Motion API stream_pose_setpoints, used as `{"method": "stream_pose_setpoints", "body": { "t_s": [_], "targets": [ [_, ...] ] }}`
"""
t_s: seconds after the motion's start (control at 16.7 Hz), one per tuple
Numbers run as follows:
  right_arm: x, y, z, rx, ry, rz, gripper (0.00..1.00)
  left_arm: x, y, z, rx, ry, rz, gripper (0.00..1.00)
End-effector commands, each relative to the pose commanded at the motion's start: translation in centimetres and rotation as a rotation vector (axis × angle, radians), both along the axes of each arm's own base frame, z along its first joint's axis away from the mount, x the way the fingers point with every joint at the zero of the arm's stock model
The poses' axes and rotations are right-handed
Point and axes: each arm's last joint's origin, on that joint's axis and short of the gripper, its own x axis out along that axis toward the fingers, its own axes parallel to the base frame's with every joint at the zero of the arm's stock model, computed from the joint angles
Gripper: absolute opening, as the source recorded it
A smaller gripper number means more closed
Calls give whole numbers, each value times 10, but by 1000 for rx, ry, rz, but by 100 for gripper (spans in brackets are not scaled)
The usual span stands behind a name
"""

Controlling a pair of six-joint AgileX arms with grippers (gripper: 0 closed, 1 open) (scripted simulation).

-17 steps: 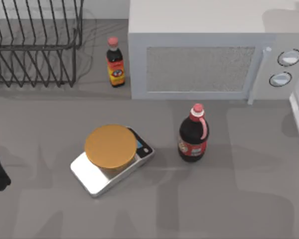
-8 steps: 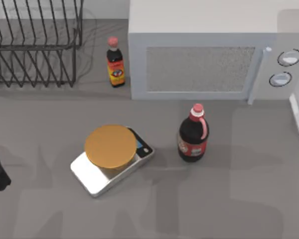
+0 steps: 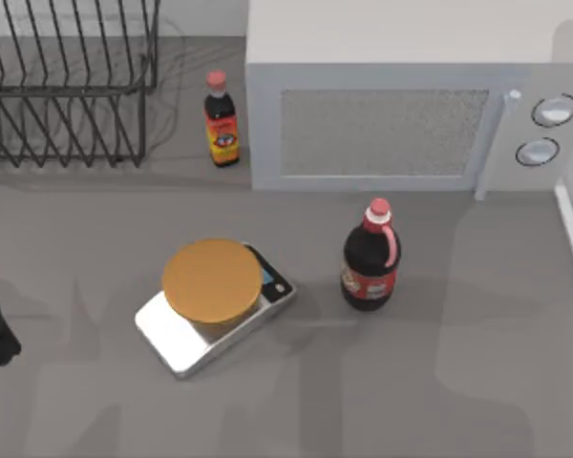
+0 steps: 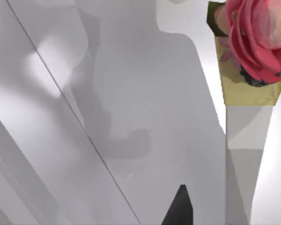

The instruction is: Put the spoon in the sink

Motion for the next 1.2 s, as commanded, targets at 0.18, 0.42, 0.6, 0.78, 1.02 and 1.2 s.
{"method": "stream_pose_setpoints", "body": {
  "t_s": [0.18, 0.42, 0.6, 0.78, 1.02, 1.2],
  "targets": [
    [0, 0, 0, 0, 0, 0, 15, 0, 0, 0, 0, 0, 0, 100],
    [0, 0, 0, 0, 0, 0, 45, 0, 0, 0, 0, 0, 0, 100],
    [0, 0, 0, 0, 0, 0, 68, 0, 0, 0, 0, 0, 0, 100],
    [0, 0, 0, 0, 0, 0, 90, 0, 0, 0, 0, 0, 0, 100],
    [0, 0, 0, 0, 0, 0, 100, 0, 0, 0, 0, 0, 0, 100],
    [0, 0, 0, 0, 0, 0, 100, 0, 0, 0, 0, 0, 0, 100]
  ]
}}
